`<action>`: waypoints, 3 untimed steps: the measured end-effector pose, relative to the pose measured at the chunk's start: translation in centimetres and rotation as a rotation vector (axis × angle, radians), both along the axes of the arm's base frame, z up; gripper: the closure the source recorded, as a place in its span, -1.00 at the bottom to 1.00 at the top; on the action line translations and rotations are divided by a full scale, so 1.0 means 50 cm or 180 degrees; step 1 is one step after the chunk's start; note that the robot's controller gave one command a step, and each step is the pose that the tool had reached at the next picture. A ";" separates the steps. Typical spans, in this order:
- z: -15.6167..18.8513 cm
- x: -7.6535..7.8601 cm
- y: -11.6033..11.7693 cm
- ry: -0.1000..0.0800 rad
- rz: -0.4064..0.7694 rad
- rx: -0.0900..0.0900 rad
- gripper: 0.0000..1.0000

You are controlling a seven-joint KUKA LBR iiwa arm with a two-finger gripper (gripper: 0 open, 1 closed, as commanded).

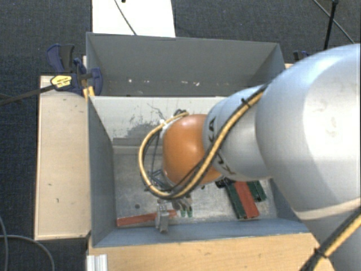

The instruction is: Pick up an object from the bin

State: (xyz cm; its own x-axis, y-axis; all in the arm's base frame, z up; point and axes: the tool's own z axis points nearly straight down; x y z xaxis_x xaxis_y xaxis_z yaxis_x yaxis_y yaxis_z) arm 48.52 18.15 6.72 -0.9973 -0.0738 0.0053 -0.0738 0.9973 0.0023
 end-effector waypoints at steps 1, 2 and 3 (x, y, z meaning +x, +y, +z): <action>0.069 -0.017 0.087 -0.0033 0.0235 0.0008 -1.00; 0.079 -0.007 0.014 -0.0017 0.0010 -0.0008 -1.00; 0.010 -0.010 0.047 -0.0055 0.0485 0.0004 -1.00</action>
Offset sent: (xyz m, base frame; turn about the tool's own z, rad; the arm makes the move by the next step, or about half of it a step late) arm -0.0088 0.0404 0.0328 -0.0674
